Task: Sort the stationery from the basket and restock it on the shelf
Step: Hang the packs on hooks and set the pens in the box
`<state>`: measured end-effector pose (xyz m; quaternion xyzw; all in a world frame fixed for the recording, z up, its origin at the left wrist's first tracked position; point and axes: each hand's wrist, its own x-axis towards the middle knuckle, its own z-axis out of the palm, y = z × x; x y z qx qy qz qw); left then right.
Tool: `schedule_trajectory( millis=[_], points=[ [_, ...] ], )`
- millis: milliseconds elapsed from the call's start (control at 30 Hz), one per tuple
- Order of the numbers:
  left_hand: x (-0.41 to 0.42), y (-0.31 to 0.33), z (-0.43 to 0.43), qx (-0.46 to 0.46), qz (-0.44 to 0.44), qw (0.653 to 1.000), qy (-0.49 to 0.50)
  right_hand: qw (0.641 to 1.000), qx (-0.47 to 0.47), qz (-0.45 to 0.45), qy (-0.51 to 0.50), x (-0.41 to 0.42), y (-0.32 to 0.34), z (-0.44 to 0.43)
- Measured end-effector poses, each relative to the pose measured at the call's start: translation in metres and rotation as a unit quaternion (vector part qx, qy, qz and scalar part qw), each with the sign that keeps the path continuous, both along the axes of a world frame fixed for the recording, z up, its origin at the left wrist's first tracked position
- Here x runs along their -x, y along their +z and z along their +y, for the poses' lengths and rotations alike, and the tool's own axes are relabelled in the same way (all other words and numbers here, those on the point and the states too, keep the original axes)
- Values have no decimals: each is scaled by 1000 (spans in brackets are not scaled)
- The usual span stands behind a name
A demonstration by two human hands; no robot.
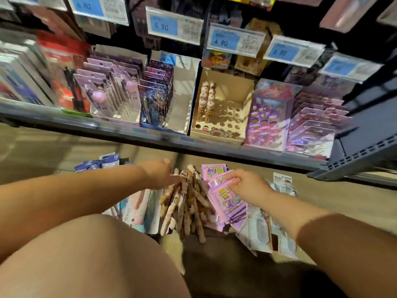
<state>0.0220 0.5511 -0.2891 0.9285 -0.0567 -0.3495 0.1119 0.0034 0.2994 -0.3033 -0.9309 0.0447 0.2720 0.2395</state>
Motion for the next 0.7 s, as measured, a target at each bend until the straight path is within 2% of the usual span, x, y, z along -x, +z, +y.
schedule_trajectory(
  millis=[200, 333, 400, 500, 700],
  points=[
    [-22, 84, -60, -66, -79, 982, -159, 997, 59, -12, 57, -18, 58, -51],
    [-19, 106, -116, -44, -115, 976, -178, 985, 123, 4, 121, -22, 114, -91],
    [-12, 94, -143, -32, -102, 979, -172, 976, 160, 12, 146, -18, 133, -115],
    [8, 58, -181, 15, -31, 991, -132, 977, 163, 35, 133, -7, 138, -153],
    [60, -17, -218, 53, 71, 996, -3, 989, 114, 63, 68, 14, 87, -197]
  ],
)
